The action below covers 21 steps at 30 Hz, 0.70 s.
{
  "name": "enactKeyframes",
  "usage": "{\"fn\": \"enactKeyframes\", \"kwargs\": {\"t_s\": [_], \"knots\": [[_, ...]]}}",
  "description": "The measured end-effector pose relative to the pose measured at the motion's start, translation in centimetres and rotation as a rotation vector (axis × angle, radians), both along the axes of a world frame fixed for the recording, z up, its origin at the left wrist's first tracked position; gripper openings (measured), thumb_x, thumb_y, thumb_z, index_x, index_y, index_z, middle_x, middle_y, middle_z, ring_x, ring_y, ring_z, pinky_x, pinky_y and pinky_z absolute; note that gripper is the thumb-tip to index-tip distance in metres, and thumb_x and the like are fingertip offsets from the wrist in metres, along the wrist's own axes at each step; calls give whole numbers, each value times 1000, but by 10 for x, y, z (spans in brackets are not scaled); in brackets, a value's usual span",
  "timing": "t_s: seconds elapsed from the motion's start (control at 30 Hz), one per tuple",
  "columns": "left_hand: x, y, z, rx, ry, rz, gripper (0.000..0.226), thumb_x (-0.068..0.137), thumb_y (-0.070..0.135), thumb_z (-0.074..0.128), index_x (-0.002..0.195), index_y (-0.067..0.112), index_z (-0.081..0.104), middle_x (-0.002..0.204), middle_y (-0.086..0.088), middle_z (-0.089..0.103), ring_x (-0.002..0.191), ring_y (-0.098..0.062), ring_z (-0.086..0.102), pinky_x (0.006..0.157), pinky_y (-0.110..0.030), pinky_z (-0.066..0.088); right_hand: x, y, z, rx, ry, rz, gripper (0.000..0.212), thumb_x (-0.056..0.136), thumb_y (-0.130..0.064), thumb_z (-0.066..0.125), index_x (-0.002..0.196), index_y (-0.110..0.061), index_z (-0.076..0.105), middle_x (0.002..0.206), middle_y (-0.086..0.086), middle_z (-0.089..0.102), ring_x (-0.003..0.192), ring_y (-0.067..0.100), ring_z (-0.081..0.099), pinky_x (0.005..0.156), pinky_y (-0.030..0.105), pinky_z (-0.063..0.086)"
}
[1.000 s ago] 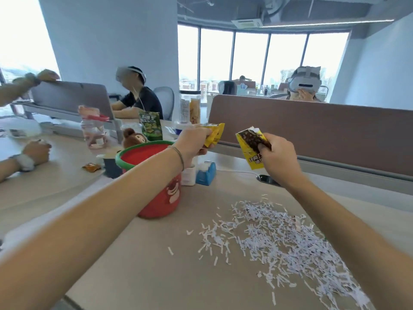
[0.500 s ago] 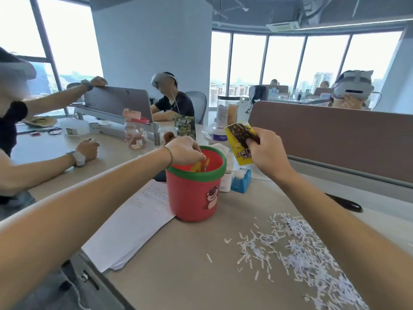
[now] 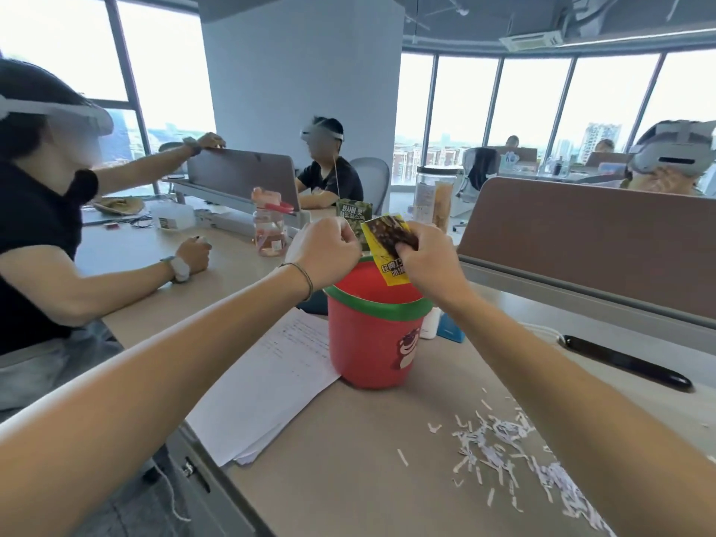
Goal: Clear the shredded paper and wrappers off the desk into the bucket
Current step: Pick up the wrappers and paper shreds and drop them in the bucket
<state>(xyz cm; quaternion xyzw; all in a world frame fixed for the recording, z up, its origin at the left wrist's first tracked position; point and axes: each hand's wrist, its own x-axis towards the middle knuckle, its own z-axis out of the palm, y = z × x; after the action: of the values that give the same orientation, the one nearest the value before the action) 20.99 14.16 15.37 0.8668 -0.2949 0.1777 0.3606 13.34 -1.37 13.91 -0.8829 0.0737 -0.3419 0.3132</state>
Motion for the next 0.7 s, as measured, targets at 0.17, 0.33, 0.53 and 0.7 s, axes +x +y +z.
{"fn": "enactKeyframes", "kwargs": {"t_s": [0.17, 0.33, 0.53, 0.7], "knots": [[2, 9, -6, 17, -3, -5, 18, 87, 23, 54, 75, 23, 67, 71, 9, 65, 75, -16, 64, 67, -30, 53, 3, 1, -12, 48, 103, 28, 46, 86, -8, 59, 129, -23, 60, 97, 0, 74, 87, 17, 66, 83, 37, 56], [-9, 5, -7, 46, -3, -24, 16, 88, 23, 55, 80, 24, 69, 79, 6, 69, 78, -14, 64, 64, -27, 48, -11, -5, -14, 91, 109, 58, 49, 89, -14, 58, 136, -26, 55, 90, 0, 78, 80, 19, 72, 77, 39, 59], [-49, -31, -5, 18, -33, -161, 14, 88, 21, 57, 84, 23, 70, 74, 5, 69, 75, -12, 63, 69, -29, 51, -60, -26, -7, -13, 86, -26, 30, 87, -9, 56, 109, -19, 74, 97, -4, 76, 89, 9, 69, 86, 32, 59], [-93, -82, -12, 31, -45, -320, 14, 88, 19, 56, 87, 22, 69, 77, 6, 64, 75, -12, 59, 61, -24, 41, -124, -68, -11, -89, 146, -183, 27, 91, -7, 56, 103, -18, 78, 106, -2, 74, 94, 12, 66, 86, 28, 56]]}}
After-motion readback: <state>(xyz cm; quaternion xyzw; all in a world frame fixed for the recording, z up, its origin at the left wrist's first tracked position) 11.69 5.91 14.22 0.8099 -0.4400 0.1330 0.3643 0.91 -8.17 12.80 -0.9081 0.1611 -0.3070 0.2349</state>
